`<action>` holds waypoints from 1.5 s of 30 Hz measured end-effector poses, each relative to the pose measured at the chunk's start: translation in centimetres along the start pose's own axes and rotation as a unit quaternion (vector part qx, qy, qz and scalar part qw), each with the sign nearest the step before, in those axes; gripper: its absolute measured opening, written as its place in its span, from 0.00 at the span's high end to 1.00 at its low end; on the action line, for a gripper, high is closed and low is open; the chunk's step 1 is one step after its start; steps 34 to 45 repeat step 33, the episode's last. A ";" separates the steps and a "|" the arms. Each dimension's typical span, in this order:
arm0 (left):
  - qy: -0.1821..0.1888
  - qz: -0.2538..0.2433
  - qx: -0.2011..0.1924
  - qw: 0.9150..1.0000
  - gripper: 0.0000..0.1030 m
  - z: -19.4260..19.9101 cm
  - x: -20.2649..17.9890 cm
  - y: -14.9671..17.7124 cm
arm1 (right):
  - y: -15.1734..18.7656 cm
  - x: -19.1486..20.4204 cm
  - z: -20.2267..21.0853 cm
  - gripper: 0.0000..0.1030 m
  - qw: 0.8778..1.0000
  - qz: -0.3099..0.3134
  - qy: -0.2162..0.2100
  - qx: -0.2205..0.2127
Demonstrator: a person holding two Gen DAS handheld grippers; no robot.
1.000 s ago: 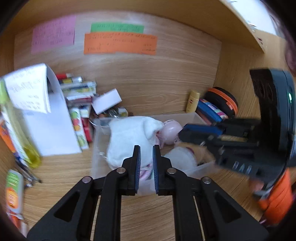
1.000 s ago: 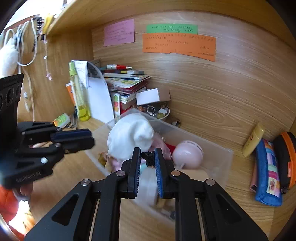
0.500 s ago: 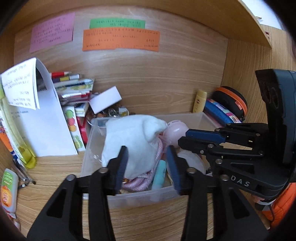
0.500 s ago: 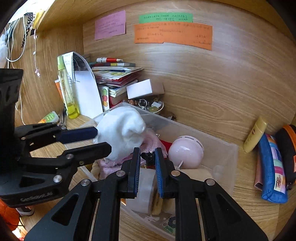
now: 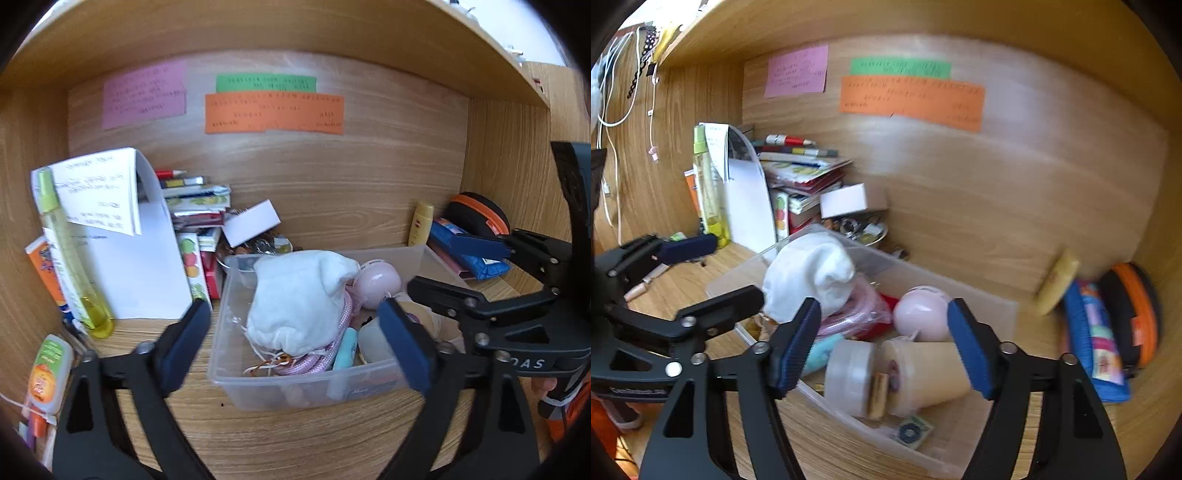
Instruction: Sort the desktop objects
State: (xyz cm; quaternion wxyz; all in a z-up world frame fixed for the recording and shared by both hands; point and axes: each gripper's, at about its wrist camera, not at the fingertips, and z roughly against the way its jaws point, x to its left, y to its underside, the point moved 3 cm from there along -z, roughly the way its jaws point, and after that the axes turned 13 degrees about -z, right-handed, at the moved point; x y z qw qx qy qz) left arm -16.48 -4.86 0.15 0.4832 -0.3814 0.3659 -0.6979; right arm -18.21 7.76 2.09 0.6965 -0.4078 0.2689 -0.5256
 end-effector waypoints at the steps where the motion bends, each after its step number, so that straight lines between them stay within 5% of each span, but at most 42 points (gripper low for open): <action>1: -0.001 0.002 -0.004 1.000 0.04 0.4 0.1 0.0 | 0.1 0.0 0.4 0.24 1.000 -0.001 0.004 -0.003; 3: -0.004 0.005 -0.008 1.000 0.04 1.0 0.1 0.1 | 0.3 -0.3 1.2 0.13 1.000 -0.007 0.013 -0.010; 6: -0.016 0.009 -0.011 1.000 0.02 2.1 0.2 0.3 | 0.8 -0.5 2.5 0.10 1.000 -0.012 0.020 -0.017; 23: -0.025 0.032 -0.025 0.999 0.00 7.1 -1.1 2.5 | 3.9 -0.5 8.5 0.04 0.998 -0.028 0.031 -0.050; 33: -0.028 -0.016 -0.027 0.999 0.01 7.9 -3.7 2.8 | 5.2 -1.0 8.2 0.01 0.998 -0.047 0.022 -0.035; 45: -0.028 -0.016 -0.027 0.999 0.01 7.9 -3.7 2.8 | 5.2 -1.0 8.2 0.01 0.998 -0.047 0.022 -0.035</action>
